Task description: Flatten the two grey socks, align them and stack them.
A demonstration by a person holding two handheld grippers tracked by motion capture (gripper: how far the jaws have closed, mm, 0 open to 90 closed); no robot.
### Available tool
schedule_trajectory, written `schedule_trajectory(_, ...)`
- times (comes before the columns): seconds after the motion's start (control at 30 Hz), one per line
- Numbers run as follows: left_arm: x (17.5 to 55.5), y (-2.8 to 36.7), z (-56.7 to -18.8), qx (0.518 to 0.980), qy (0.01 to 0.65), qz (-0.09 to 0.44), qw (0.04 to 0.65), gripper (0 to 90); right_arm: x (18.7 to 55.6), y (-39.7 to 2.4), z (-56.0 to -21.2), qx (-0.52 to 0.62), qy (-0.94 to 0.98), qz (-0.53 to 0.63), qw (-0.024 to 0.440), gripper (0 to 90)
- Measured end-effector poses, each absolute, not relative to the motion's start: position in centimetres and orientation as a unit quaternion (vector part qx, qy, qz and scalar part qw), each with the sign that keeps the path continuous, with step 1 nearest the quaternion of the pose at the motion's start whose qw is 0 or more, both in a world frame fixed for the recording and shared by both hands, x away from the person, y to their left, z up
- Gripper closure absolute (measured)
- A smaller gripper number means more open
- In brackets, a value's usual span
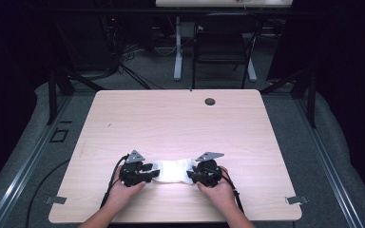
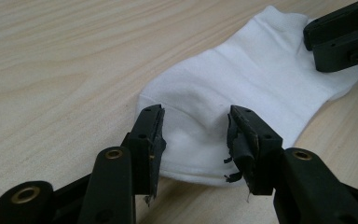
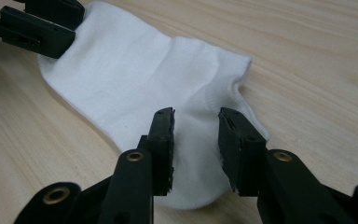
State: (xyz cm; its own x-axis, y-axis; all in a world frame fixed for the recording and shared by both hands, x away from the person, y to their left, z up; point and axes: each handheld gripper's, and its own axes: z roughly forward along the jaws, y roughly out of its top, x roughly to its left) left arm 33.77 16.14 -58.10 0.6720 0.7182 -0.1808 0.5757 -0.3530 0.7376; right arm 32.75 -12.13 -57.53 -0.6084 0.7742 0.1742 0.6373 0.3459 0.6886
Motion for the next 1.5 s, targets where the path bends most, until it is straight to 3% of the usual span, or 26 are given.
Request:
schedule_trajectory(0.37,33.5,16.2,-57.7,0.809,0.400,0.090,0.420,48.4,32.6,-12.1,-57.4,0.432,0.815,0.376,0.092,60.5)
schedule_trajectory(0.83,32.9,17.1,-55.9,0.804,0.388,0.106,0.437,39.9,31.5,-12.8,-55.4,0.418,0.804,0.406,0.120,40.5)
schedule_trajectory(1.03,32.4,17.6,-55.0,0.801,0.386,0.112,0.444,38.0,30.6,-13.3,-54.6,0.405,0.805,0.408,0.147,40.4)
schedule_trajectory(1.5,30.3,19.3,-54.3,0.802,0.386,0.113,0.442,37.6,27.6,-15.0,-53.5,0.411,0.784,0.437,0.161,40.4)
